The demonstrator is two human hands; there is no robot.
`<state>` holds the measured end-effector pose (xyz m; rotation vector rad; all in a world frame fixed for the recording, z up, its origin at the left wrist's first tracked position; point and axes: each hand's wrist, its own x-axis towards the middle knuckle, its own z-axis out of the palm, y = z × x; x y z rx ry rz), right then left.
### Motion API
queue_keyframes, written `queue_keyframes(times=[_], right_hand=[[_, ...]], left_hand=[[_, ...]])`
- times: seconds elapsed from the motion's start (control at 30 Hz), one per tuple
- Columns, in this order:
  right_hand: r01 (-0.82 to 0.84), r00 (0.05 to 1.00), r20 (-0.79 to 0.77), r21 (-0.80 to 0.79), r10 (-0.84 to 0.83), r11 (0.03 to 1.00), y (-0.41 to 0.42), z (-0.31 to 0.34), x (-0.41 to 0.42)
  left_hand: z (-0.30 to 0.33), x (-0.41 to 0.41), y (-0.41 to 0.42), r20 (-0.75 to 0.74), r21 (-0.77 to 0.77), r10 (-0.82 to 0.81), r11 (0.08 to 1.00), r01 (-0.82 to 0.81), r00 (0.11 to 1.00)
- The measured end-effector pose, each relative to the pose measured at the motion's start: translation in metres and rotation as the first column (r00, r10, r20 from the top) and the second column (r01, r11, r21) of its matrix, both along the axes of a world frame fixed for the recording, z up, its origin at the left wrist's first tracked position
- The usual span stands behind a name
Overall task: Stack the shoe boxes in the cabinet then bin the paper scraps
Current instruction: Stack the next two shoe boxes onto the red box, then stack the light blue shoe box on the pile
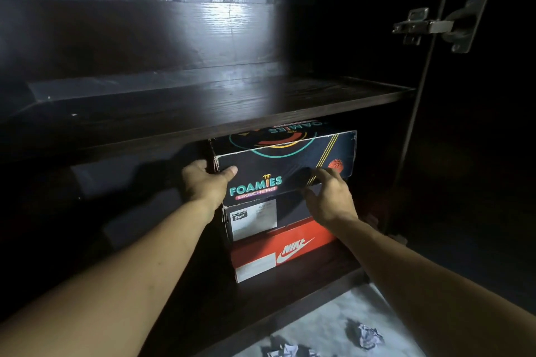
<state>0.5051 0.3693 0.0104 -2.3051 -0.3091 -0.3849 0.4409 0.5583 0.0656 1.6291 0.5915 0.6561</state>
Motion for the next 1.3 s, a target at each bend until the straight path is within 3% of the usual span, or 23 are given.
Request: queue_keyframes(times=[0.23, 0.43, 0.6, 0.77, 0.87, 1.03, 1.3], right_hand=[[-0.058, 0.998, -0.031, -0.083, 0.055, 0.995, -0.001, 0.002, 0.007], [-0.178, 0.973, -0.170, -0.139, 0.153, 0.974, -0.009, 0.009, 0.002], [-0.150, 0.975, -0.189, -0.184, 0.115, 0.971, -0.035, 0.036, -0.028], [-0.091, 0.980, -0.191, -0.198, 0.052, 0.976, -0.089, 0.087, -0.074], [-0.065, 0.981, -0.195, -0.199, 0.025, 0.978, -0.126, 0.116, -0.112], [-0.045, 0.971, -0.238, -0.305, -0.031, 0.951, -0.200, 0.149, -0.186], [0.121, 0.911, -0.304, -0.448, -0.278, 0.886, -0.340, 0.164, -0.325]], left_hand=[[-0.024, 0.011, 0.007, -0.077, 0.030, 0.043, 0.999, -0.040, 0.996], [-0.027, 0.006, 0.011, -0.152, 0.084, 0.048, 0.996, -0.036, 0.987], [-0.011, -0.022, -0.003, -0.288, 0.120, -0.018, 0.991, 0.055, 0.957], [0.026, -0.070, -0.049, -0.459, 0.108, -0.236, 0.942, 0.318, 0.856], [0.052, -0.099, -0.086, -0.548, 0.135, -0.351, 0.859, 0.494, 0.759], [0.088, -0.136, -0.159, -0.643, 0.235, -0.488, 0.609, 0.758, 0.591], [0.099, -0.194, -0.315, -0.733, 0.266, -0.594, 0.197, 0.944, 0.331]])
